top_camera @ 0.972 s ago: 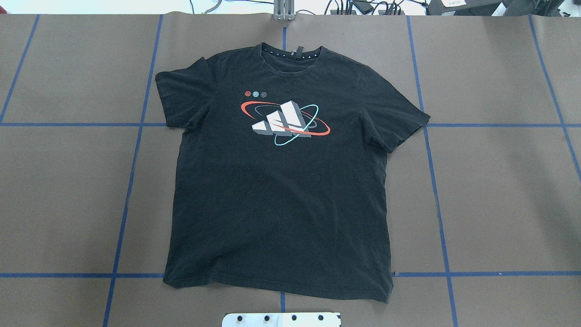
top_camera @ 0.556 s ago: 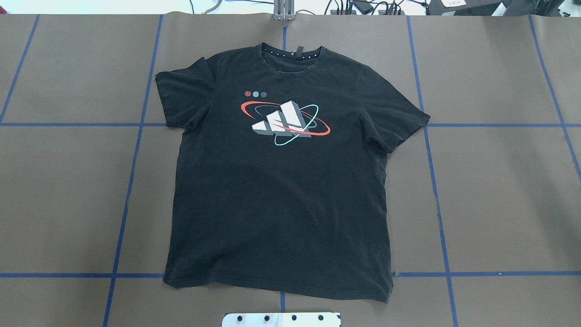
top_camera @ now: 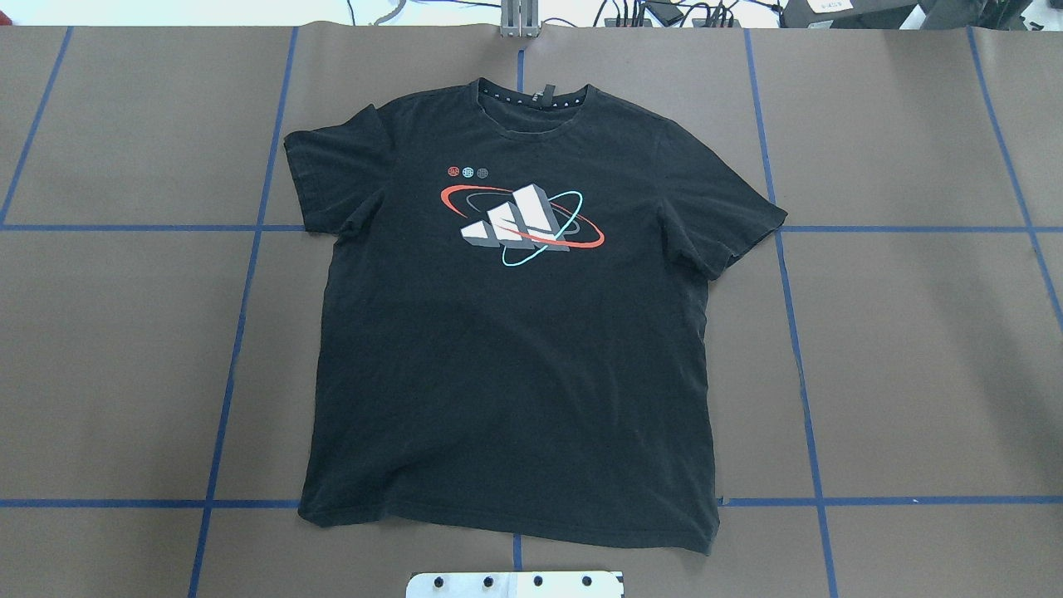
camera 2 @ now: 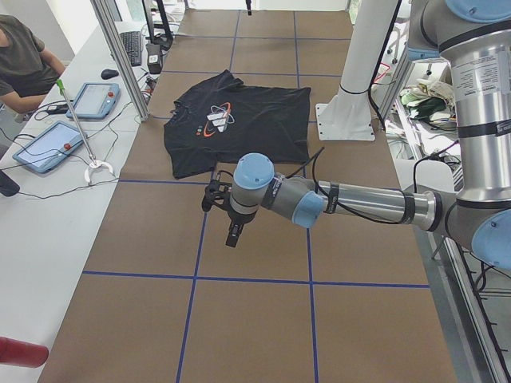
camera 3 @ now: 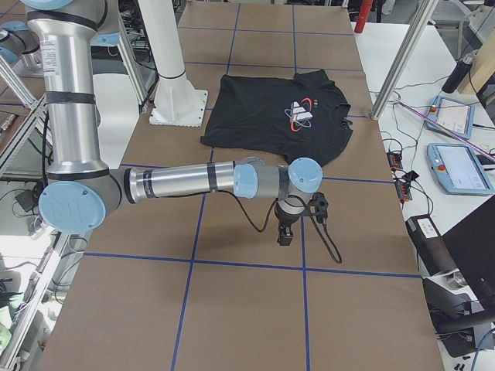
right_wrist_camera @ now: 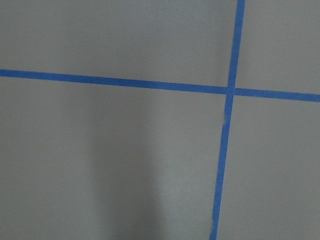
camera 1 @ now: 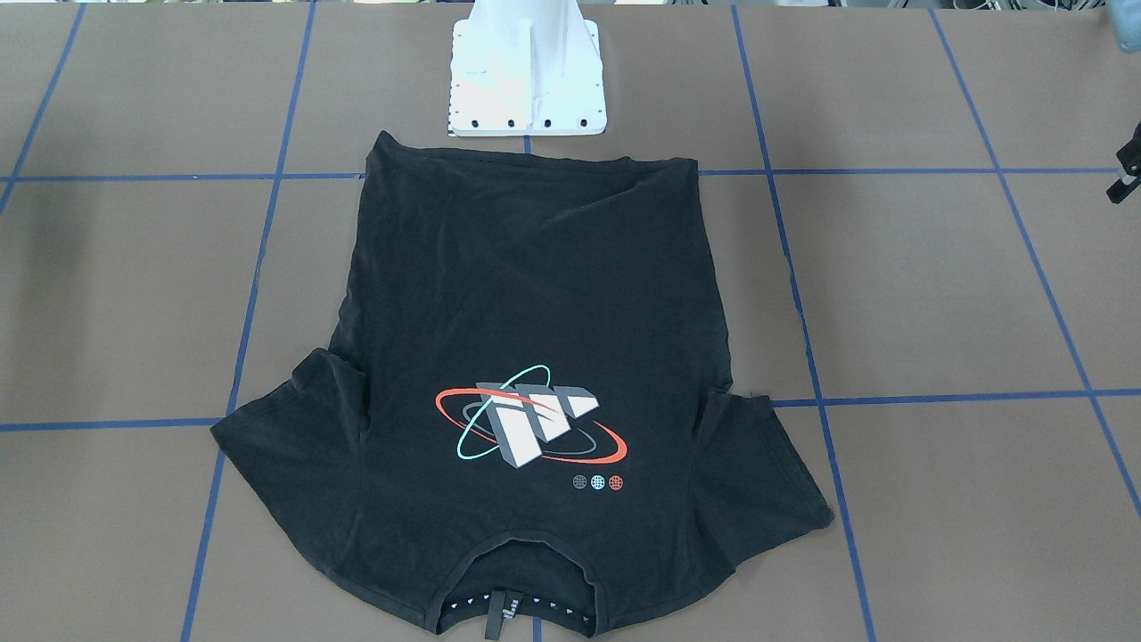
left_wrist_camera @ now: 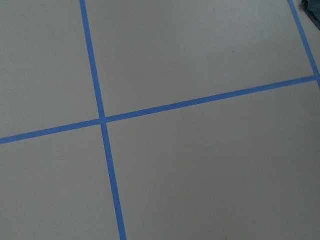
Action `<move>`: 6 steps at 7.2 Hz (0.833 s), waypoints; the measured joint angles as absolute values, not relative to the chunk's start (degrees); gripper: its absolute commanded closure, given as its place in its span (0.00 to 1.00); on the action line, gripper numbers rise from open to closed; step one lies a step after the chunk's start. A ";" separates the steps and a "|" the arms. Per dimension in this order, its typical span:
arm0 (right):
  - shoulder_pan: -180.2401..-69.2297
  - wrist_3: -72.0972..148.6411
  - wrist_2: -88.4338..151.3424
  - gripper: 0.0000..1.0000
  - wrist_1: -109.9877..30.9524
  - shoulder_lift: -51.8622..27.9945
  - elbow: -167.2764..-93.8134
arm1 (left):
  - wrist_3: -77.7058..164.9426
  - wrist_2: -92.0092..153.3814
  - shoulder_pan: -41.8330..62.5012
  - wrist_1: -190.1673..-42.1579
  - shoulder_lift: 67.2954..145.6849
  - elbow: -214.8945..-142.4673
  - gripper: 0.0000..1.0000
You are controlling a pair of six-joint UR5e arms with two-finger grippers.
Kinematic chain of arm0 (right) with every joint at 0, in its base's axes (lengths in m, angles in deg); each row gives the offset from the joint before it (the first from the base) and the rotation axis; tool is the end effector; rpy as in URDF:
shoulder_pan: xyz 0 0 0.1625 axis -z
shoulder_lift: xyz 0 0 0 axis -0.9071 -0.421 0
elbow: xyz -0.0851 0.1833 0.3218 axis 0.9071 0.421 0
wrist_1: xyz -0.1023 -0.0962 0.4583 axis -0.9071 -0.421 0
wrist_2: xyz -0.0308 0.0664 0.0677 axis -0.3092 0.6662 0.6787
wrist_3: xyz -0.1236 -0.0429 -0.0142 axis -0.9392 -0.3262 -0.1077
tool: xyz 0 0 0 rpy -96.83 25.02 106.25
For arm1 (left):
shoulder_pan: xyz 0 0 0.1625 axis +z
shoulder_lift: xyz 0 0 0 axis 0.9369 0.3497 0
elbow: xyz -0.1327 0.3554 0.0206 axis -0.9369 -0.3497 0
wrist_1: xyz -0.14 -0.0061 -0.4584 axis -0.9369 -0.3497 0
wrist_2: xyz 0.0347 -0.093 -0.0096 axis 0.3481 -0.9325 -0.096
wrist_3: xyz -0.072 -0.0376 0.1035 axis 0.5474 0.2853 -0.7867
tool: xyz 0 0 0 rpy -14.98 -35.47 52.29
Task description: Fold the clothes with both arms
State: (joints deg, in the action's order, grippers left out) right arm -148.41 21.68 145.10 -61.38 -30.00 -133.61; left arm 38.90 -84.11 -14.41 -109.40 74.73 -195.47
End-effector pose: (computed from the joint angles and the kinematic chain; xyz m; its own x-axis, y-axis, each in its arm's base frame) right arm -0.0290 -0.5693 0.5686 0.6822 -0.0751 0.7273 0.1177 0.9930 -0.0078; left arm 0.0155 -0.5083 0.5290 0.6609 0.2158 -0.7188 0.0196 0.9525 0.3041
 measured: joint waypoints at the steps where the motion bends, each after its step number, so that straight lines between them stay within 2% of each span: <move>1: -148.40 21.68 145.10 0.00 -61.38 -29.94 -133.71 | 38.91 -84.12 -14.38 -109.41 74.75 -195.48 0.00; 4: -147.40 21.72 145.25 0.00 -60.52 -29.37 -134.48 | 38.87 -84.37 -14.21 -109.60 75.07 -195.66 0.00; 6: -144.56 26.59 145.31 0.00 -55.11 -29.13 -134.71 | 38.79 -84.49 -14.15 -109.74 75.21 -195.79 0.00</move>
